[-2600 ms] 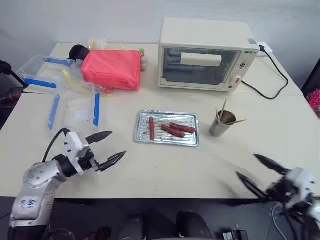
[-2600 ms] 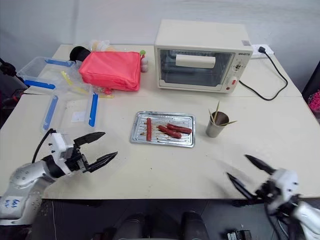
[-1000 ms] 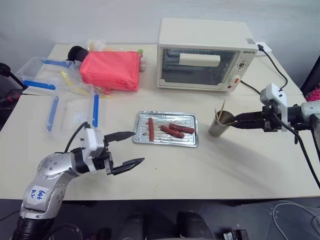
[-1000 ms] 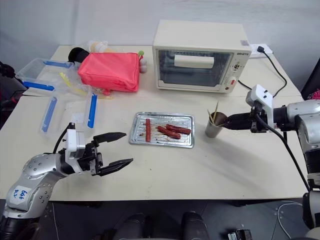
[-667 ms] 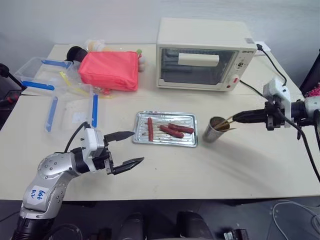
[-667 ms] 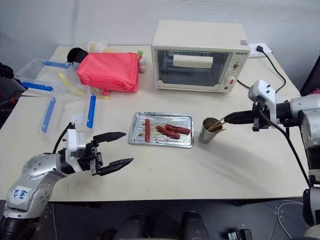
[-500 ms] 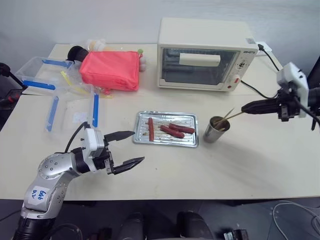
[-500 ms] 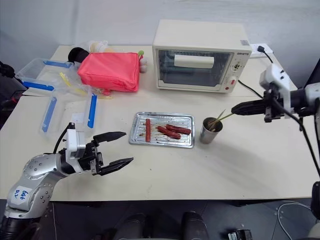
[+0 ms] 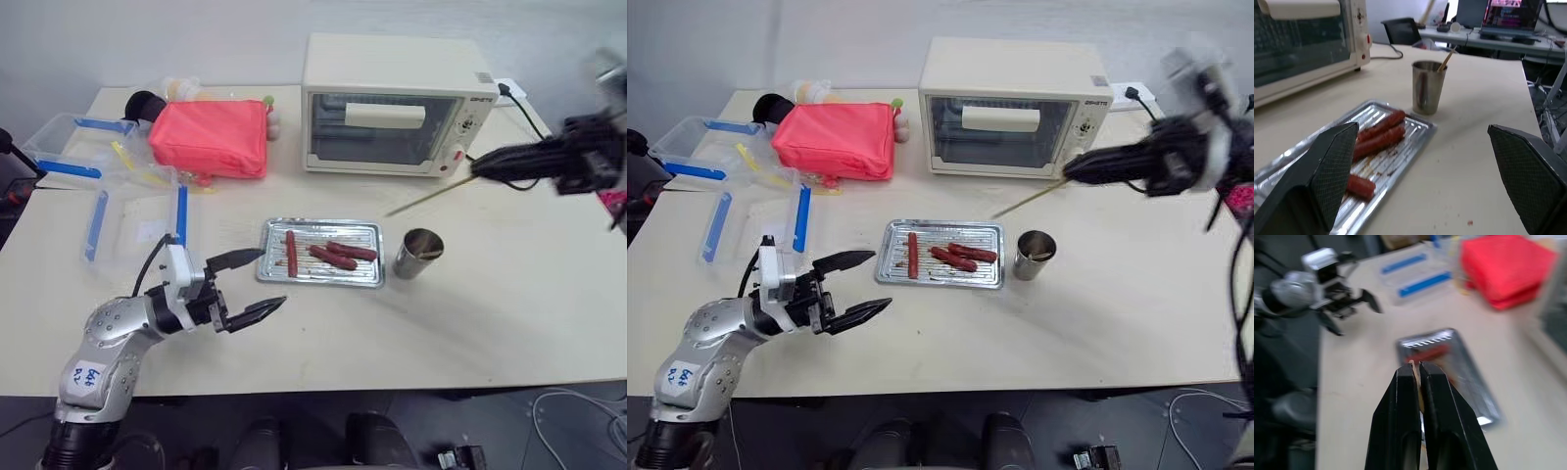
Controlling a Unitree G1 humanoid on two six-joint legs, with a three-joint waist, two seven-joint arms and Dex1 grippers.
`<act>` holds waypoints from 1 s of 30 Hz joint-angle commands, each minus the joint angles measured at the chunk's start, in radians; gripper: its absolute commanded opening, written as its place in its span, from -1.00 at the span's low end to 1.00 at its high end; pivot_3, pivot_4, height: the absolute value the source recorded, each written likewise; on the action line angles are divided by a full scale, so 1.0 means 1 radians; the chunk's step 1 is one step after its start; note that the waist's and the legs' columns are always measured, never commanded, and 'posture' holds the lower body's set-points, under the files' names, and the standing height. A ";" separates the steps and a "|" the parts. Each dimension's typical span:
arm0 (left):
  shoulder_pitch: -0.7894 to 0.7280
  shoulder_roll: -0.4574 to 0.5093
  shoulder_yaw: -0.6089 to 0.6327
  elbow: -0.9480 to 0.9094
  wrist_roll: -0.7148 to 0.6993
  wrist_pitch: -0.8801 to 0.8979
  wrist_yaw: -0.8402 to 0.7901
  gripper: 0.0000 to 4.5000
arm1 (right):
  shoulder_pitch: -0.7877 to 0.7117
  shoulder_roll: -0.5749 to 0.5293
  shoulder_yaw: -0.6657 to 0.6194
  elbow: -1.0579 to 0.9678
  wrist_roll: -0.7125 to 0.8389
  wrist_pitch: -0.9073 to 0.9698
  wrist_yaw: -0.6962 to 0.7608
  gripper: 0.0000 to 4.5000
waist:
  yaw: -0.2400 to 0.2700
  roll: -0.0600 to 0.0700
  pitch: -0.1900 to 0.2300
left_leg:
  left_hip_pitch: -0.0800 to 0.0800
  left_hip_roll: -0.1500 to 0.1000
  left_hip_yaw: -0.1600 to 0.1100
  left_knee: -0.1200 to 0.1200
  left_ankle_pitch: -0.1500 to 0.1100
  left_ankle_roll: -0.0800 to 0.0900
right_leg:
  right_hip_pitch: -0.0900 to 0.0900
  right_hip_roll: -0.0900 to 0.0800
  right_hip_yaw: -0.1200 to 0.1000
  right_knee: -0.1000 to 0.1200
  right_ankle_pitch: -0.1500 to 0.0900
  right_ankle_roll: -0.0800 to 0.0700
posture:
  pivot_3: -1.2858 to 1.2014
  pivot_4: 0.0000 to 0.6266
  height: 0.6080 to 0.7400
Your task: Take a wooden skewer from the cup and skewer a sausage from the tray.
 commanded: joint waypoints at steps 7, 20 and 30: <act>-0.131 -0.118 -0.072 -0.048 -0.068 0.044 0.061 1.00 | 0.131 0.291 -0.091 -0.197 0.154 0.061 -0.216 -0.99 | 0.008 -0.001 0.000 | -0.004 -0.001 -0.003 0.005 0.001 0.001 | 0.000 0.000 -0.004 0.004 0.000 0.001 | 0.03 -0.52 1.00; -0.164 -0.171 -0.088 -0.077 -0.119 0.086 0.093 0.73 | 0.180 0.373 -0.093 -0.238 0.169 0.052 -0.293 -1.00 | 0.005 -0.001 0.001 | -0.005 -0.001 -0.006 0.009 0.000 0.001 | 0.003 0.001 -0.011 0.004 0.001 0.001 | 0.03 -0.52 1.00; -0.161 -0.181 -0.095 -0.071 -0.105 0.075 0.102 -0.67 | 0.187 0.385 -0.099 -0.240 0.187 0.047 -0.316 -1.00 | 0.005 -0.001 0.001 | -0.005 -0.001 -0.007 0.009 0.000 0.001 | 0.003 0.001 -0.011 0.004 0.001 0.001 | 0.03 -0.52 1.00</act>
